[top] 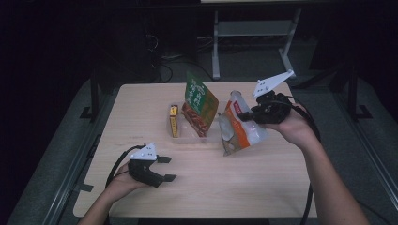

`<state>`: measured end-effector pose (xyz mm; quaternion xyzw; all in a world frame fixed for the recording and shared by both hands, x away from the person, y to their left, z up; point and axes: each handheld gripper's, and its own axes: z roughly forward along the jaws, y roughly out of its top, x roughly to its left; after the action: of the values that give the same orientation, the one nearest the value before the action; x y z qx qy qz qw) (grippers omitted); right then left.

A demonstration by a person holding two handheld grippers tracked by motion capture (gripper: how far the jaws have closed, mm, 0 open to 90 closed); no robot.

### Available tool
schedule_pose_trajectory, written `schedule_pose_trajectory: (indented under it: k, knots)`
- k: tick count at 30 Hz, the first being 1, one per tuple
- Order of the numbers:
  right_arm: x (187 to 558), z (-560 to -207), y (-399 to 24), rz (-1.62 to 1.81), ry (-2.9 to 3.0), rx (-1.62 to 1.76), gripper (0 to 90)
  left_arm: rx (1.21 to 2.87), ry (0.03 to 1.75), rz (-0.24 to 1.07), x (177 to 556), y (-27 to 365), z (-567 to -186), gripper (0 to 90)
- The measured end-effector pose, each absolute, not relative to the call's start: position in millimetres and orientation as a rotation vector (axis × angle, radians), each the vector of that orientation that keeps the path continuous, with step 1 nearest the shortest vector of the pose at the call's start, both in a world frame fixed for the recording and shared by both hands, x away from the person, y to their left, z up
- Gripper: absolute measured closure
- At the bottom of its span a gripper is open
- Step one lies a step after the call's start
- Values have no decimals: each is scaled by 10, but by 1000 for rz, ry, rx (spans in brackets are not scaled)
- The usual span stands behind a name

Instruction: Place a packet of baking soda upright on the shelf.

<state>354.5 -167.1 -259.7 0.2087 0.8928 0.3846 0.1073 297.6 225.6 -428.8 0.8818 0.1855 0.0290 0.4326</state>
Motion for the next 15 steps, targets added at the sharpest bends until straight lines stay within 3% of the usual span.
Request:
schedule_pose_trajectory:
  k: [15]
  knots:
    - [3862, -2429, -1578, 1052, 2596, 644, 900, 2191, 461, 72, 2977, 2251, -4285, 289]
